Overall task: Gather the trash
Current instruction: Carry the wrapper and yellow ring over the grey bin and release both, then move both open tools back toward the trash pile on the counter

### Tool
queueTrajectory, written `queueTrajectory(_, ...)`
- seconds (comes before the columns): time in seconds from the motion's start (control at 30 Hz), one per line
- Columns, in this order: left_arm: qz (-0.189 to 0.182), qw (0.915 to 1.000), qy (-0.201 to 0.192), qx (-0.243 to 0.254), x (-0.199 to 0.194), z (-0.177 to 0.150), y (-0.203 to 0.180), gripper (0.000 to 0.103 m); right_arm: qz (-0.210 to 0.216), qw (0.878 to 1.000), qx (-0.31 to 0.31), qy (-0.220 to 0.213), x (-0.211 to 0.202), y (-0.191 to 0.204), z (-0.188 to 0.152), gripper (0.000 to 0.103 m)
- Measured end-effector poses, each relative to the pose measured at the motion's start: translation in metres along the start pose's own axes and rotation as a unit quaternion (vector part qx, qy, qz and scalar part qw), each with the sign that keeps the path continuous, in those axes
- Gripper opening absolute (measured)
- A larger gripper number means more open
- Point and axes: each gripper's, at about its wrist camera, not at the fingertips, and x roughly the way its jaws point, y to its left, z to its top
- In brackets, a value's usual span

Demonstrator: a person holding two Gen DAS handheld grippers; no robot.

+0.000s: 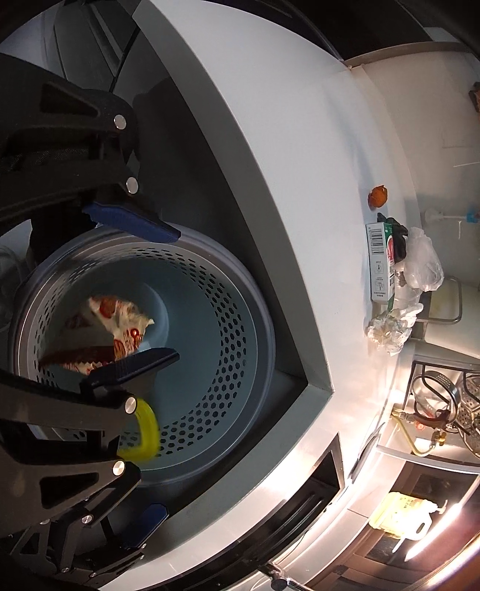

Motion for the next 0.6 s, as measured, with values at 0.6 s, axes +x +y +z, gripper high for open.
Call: queueTrajectory(0.6, 0.01, 0.9998, -0.02, 0.001, -0.0101, 0.0, 0.0045, 0.068, -0.003, 1.0, 0.0, -0.002, -0.0013, 0.0025, 0.0005, 0.079)
